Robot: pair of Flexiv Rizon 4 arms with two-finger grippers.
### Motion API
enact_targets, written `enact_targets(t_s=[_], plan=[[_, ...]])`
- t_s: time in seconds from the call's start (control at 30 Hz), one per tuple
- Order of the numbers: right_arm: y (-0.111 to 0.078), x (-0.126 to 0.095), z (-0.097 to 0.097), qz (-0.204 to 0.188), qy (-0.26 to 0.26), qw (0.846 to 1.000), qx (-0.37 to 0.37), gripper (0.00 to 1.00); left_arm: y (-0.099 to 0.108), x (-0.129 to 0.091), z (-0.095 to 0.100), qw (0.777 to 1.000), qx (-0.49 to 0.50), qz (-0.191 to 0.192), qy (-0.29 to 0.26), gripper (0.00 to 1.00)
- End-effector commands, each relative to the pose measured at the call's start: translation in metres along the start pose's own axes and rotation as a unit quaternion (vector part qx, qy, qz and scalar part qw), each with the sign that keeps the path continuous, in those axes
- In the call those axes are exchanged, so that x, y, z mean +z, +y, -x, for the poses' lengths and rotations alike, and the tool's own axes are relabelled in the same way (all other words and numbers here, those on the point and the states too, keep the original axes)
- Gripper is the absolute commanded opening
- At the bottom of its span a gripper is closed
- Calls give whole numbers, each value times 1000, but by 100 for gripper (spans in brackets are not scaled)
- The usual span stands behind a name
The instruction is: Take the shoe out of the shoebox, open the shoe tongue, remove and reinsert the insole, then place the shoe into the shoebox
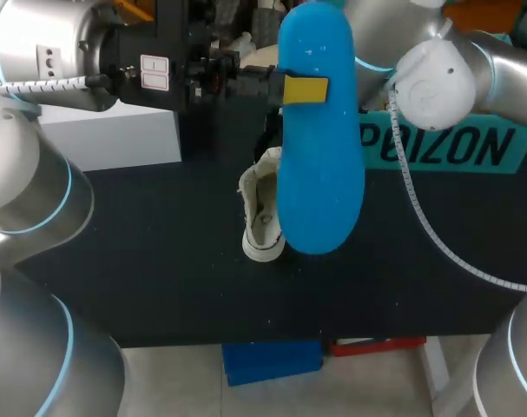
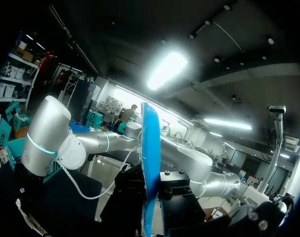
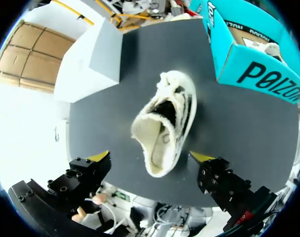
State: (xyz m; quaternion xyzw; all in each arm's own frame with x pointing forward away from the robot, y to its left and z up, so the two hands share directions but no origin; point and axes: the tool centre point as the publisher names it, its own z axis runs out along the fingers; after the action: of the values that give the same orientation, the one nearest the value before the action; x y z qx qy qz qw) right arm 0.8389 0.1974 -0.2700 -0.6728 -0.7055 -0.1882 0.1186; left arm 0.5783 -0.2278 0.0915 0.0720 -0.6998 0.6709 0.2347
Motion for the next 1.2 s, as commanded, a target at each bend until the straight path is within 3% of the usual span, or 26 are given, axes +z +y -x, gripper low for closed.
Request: enact_targets(t_s=[0.03,0.5,0.57,0.67,0.93,1.2], plan=[[-10,-9,9,42,128,991,-20,100,1,1,0,1000,0,-1,-1,0],[-10,-9,9,42,128,991,-20,100,1,1,0,1000,0,-1,-1,0],[-14,-14,11,42,149,988,-9,100,1,1,0,1000,0,-1,-1,0],[-15,-22,6,52,208,977,1,100,1,1,0,1000,0,-1,-1,0],[-14,-37,-5,69,282,957,26,100,1,1,0,1000,0,-1,-1,0],[-15,-41,-8,68,387,918,52,100,1,1,0,1000,0,-1,-1,0]])
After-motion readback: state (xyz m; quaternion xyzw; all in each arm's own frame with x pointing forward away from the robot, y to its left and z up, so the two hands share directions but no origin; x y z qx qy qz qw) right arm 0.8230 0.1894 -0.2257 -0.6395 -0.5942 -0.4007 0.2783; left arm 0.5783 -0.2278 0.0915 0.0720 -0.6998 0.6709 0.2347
